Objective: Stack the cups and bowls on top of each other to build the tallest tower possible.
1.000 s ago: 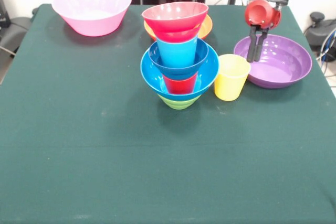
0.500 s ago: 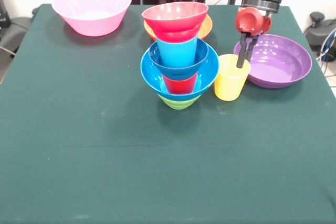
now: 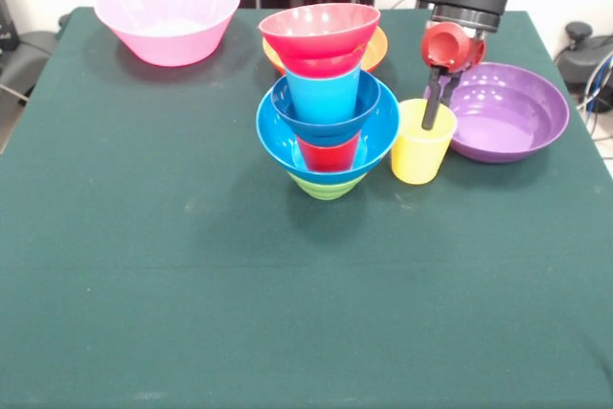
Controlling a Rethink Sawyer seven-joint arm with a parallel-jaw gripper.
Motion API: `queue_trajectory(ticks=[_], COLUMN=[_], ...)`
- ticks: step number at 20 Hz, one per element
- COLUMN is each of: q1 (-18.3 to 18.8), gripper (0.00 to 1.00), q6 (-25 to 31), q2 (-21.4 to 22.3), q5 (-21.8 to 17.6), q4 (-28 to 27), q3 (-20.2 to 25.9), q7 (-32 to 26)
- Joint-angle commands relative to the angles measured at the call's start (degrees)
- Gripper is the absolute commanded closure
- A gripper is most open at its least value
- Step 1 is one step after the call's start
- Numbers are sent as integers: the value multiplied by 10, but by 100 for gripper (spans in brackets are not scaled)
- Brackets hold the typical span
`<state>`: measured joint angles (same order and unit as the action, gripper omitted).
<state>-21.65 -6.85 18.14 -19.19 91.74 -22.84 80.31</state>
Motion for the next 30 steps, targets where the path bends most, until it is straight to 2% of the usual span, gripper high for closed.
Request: queue_trajectory(ticks=[1, 2, 14, 30], q1=[20, 22, 14, 8], gripper=[0, 100, 100, 100], q6=[97, 98, 101, 73], q2=[-26, -24, -24, -16], q5=[-34, -35, -36, -33], q4=[-38, -36, -40, -28], q3=[57, 59, 55, 49], q7=[14, 16, 21, 40])
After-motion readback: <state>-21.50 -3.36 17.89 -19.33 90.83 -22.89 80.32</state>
